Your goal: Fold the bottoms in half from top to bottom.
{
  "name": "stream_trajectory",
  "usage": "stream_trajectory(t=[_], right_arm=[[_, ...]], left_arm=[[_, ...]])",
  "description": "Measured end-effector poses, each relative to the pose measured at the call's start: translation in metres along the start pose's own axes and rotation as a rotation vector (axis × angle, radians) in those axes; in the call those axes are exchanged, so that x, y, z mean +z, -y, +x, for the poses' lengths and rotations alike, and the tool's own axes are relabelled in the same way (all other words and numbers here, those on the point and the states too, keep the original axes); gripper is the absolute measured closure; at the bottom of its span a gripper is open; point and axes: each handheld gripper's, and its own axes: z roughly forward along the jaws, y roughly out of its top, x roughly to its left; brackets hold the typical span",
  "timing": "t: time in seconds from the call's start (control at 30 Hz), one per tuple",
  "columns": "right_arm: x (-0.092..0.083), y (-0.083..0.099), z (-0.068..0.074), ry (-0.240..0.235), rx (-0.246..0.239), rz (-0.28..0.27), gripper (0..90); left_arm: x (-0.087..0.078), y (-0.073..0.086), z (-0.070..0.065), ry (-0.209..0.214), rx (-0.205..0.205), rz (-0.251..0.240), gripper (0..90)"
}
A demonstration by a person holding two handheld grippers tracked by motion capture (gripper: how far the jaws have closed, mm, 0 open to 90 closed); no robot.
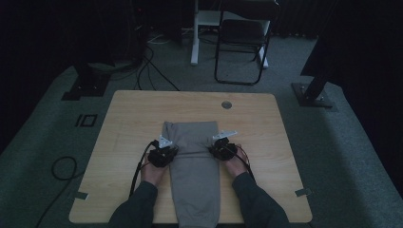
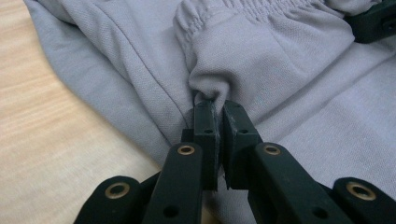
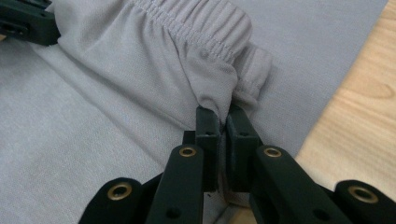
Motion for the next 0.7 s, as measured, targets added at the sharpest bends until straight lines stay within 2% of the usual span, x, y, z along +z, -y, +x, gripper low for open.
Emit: stream_trajectory(t=[0.17, 0.4, 0.57, 0.7], right_arm=[[0.009, -0.008, -0.005, 0.003, 0.021, -0.010, 86.2], [0.020, -0.023, -0.011, 0.018, 0.020, -0.004, 86.2], [0.035, -0.039, -0.019, 0.052, 0.004, -0.002, 86.2], [0.043, -0.048, -0.024, 0.077, 0.028, -0.009, 86.2]], left_arm=[[0.007, -0.007, 0.009, -0.023, -0.007, -0.002, 85.3], [0.019, -0.020, 0.021, -0.057, -0.019, 0.004, 85.3], [0.033, -0.034, 0.033, -0.101, -0.048, 0.002, 85.3], [0.039, -0.040, 0.036, -0.123, -0.075, -0.002, 85.4]])
